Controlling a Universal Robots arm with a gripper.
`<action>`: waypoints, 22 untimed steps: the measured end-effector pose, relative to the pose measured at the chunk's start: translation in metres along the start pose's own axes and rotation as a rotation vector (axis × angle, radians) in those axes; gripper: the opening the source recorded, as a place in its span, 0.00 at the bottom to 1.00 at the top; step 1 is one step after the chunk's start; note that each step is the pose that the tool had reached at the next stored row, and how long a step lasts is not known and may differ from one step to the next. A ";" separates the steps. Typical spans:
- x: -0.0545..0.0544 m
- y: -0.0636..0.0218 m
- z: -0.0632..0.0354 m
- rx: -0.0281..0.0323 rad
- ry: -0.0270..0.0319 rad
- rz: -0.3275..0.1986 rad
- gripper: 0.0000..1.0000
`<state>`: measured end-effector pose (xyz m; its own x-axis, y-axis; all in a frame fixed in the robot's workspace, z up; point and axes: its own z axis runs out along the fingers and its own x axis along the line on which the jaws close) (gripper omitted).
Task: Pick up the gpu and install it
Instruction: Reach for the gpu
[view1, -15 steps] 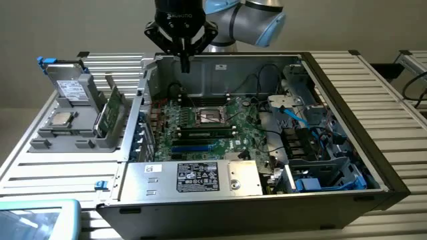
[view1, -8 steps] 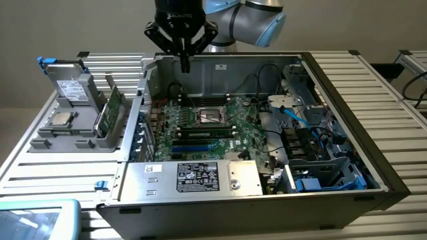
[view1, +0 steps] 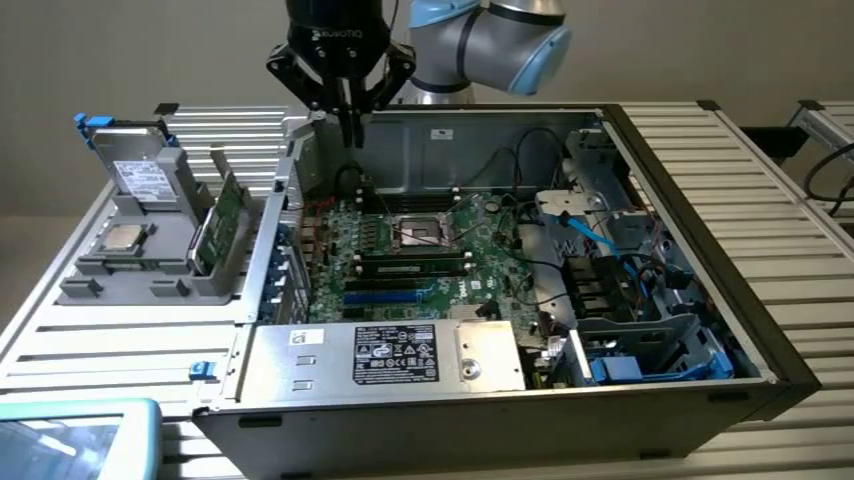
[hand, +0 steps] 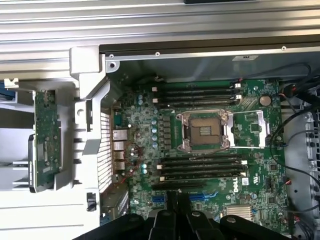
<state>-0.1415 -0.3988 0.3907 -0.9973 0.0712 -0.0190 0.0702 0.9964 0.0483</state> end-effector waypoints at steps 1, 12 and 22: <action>0.004 -0.0003 0.0004 -0.0002 -0.0001 0.000 0.19; 0.054 -0.0042 0.0069 -0.0001 0.0000 0.000 0.41; 0.100 -0.0059 0.0139 -0.0001 0.0000 0.000 0.41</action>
<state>-0.2412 -0.3969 0.3747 -0.9973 0.0712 -0.0190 0.0702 0.9964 0.0483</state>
